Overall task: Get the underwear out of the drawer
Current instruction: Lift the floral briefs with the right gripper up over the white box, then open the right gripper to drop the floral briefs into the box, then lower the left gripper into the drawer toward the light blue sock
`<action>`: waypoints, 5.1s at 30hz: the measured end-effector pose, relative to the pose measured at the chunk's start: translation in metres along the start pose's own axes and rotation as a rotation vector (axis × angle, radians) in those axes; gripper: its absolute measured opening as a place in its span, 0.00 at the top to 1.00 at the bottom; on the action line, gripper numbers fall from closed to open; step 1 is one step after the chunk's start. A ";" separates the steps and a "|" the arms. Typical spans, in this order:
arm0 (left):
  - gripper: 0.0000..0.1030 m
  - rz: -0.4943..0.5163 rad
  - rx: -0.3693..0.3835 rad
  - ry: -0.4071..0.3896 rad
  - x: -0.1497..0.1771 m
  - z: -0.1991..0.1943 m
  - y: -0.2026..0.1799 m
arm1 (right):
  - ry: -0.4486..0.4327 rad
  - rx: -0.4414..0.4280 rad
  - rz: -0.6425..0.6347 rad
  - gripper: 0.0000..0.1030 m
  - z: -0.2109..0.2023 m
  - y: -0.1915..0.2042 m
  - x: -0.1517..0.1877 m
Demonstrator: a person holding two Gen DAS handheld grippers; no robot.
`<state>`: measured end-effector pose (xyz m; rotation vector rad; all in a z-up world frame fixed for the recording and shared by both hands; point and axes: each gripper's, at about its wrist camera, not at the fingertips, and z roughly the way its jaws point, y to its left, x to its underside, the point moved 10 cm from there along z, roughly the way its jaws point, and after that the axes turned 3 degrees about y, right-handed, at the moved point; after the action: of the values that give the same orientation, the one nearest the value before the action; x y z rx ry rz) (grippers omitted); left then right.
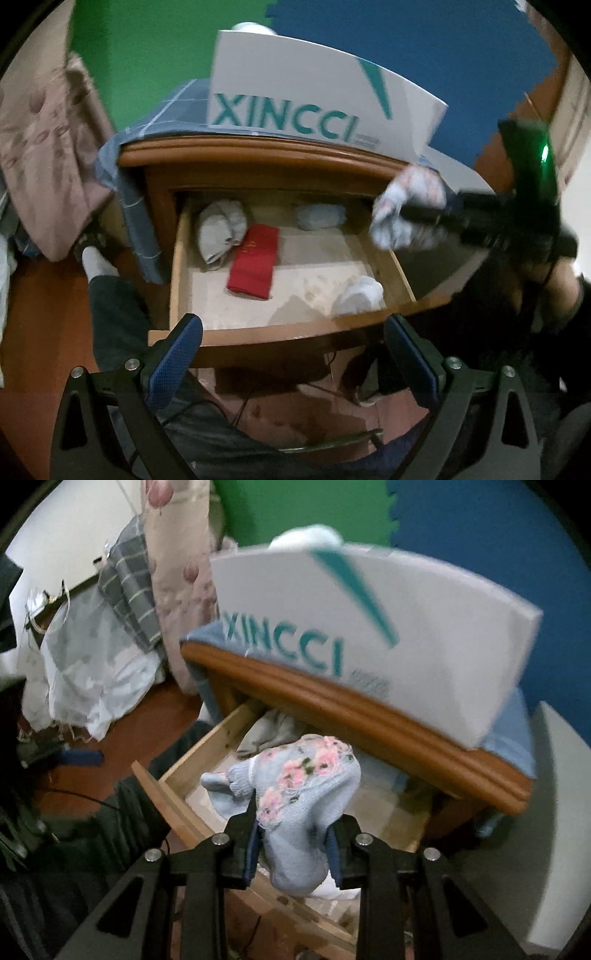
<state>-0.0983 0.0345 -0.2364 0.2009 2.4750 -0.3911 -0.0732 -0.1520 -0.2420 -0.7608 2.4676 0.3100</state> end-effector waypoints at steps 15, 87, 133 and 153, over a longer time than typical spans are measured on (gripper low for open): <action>0.06 0.075 -0.058 0.007 0.008 -0.004 -0.005 | -0.111 0.238 0.079 0.72 -0.106 -0.028 -0.076; 0.06 -0.088 -0.074 0.102 0.048 0.015 0.061 | 0.000 0.302 0.400 0.41 0.025 -0.190 -0.207; 0.25 0.669 0.092 0.575 -0.027 0.257 -0.147 | -0.344 0.178 0.414 0.21 -0.069 -0.152 0.006; 0.15 1.234 -0.242 -0.087 -0.060 0.260 -0.121 | -0.307 0.206 0.368 0.21 -0.060 -0.143 0.004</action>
<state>0.0661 -0.1667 -0.3713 1.4313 1.8294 0.4121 -0.0190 -0.2915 -0.2024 -0.1550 2.2864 0.2753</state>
